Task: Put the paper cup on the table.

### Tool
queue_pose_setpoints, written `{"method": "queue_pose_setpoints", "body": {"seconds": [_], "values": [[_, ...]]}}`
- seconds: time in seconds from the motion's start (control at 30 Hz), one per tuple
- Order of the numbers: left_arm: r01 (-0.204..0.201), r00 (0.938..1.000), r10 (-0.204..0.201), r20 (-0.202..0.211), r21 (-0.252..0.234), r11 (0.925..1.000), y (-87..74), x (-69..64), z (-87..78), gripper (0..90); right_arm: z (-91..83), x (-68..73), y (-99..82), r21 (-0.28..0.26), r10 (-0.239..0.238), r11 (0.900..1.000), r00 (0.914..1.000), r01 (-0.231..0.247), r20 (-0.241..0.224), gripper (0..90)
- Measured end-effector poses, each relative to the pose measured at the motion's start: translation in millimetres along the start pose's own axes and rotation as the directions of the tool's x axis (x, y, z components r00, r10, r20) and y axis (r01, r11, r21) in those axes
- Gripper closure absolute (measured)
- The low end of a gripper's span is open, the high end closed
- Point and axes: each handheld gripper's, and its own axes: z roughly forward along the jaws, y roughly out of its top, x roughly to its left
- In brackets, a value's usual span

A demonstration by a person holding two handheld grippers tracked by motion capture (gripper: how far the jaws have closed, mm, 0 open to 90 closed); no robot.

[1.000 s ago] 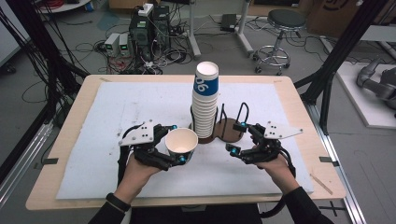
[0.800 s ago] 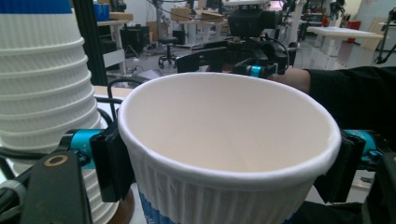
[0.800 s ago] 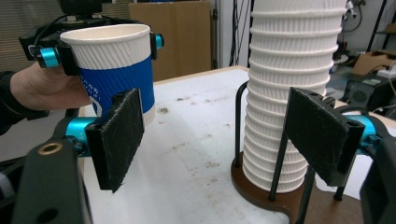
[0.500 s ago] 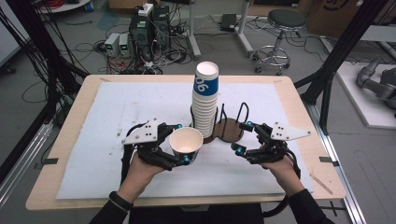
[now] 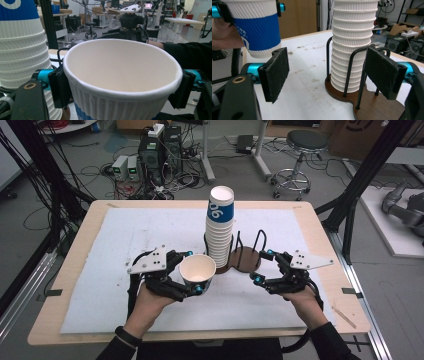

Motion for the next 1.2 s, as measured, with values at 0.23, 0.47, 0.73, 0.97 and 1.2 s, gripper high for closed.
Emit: {"method": "queue_pose_setpoints", "body": {"seconds": [0.23, 0.47, 0.73, 0.97, 1.2], "values": [[-0.001, 1.0, 0.001, -0.01, -0.006, 1.0, 2.3, 1.4, -2.9, 22.0, 1.0, -2.8, -0.4, 0.015, 0.017, 0.9997, 0.9998, -0.017, 0.013, 21.1], [0.004, 0.9995, -0.004, -0.033, -0.016, 0.9999, 2.4, 5.6, -10.0, 22.0, -2.1, -6.3, -0.8, 0.022, 0.037, 0.999, 0.9983, -0.038, 0.046, 21.1], [-0.007, 0.9958, 0.005, -0.091, -0.018, 0.9998, 3.8, 13.7, -21.5, 22.0, -5.8, -10.0, -1.2, 0.016, 0.05, 0.9986, 0.9961, -0.051, 0.072, 21.1], [-0.002, 0.9854, -0.003, -0.17, -0.024, 0.9997, 2.0, 27.3, -37.1, 22.0, -7.2, -10.8, -0.9, 0.012, 0.058, 0.9982, 0.995, -0.059, 0.082, 21.1], [0.003, 0.9693, -0.011, -0.246, -0.034, 0.9994, 0.4, 38.8, -53.7, 22.0, -8.8, -12.3, -0.6, 0.009, 0.067, 0.9976, 0.9937, -0.068, 0.09, 21.1]]}}
